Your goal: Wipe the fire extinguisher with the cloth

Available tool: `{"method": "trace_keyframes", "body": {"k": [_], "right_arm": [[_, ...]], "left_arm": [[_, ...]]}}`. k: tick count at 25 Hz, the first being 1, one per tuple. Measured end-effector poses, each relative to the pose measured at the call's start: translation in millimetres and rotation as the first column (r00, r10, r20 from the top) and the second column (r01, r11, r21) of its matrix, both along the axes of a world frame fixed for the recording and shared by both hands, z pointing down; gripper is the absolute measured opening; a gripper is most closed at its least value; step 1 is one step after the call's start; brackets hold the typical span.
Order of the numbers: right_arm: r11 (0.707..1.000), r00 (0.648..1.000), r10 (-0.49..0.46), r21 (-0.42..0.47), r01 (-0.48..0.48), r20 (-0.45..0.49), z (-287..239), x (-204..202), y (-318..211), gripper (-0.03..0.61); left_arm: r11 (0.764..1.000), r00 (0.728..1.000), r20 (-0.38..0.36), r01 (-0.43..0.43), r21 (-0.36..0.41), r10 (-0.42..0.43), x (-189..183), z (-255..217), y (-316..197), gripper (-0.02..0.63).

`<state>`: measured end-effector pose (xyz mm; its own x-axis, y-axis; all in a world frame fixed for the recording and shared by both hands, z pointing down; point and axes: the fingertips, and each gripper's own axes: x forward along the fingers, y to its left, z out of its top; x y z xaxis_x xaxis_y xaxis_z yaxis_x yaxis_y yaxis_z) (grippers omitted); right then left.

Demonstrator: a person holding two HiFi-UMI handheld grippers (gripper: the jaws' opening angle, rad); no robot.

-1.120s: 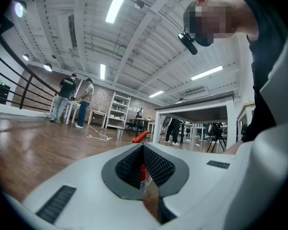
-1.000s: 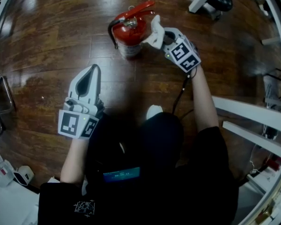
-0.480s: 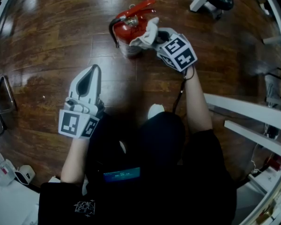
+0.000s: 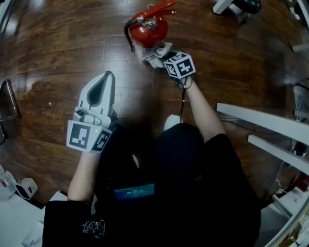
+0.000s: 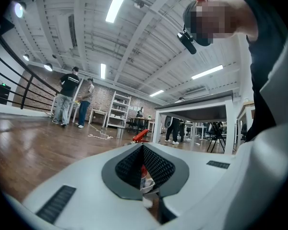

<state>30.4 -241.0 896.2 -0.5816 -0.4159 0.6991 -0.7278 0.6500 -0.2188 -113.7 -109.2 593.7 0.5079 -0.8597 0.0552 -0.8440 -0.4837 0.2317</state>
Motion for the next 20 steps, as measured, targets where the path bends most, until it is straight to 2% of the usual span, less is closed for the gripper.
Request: {"method": "trace_keyframes", "body": {"k": [4, 9, 13, 16, 18, 20], "right_arm": [[1.000, 1.000, 0.019, -0.021, -0.019, -0.010, 22, -2, 2, 0.126], [1.000, 1.000, 0.008, -0.006, -0.008, -0.005, 16, -1, 3, 0.126], [0.994, 0.991, 0.001, 0.105, -0.015, 0.135, -41, 1, 10, 0.127], [0.965, 0.968, -0.020, 0.258, -0.047, 0.252, -124, 10, 30, 0.127], [0.922, 0.946, -0.013, 0.370, -0.115, 0.325, -184, 26, 53, 0.126], [0.880, 0.919, -0.001, 0.437, -0.187, 0.395, -227, 42, 76, 0.126]], "left_arm": [[1.000, 1.000, 0.008, 0.009, 0.000, -0.009, -3, -1, 0, 0.003], [1.000, 1.000, 0.011, 0.011, -0.001, -0.011, -5, -1, 0, 0.003], [1.000, 1.000, -0.002, -0.006, -0.001, 0.006, -1, 0, 0, 0.003], [1.000, 1.000, -0.012, -0.017, 0.006, 0.017, 3, -2, -2, 0.003], [1.000, 1.000, -0.021, -0.023, 0.011, 0.023, 7, -3, -4, 0.003], [0.999, 0.999, -0.025, -0.033, 0.011, 0.033, 11, -2, -4, 0.003]]}}
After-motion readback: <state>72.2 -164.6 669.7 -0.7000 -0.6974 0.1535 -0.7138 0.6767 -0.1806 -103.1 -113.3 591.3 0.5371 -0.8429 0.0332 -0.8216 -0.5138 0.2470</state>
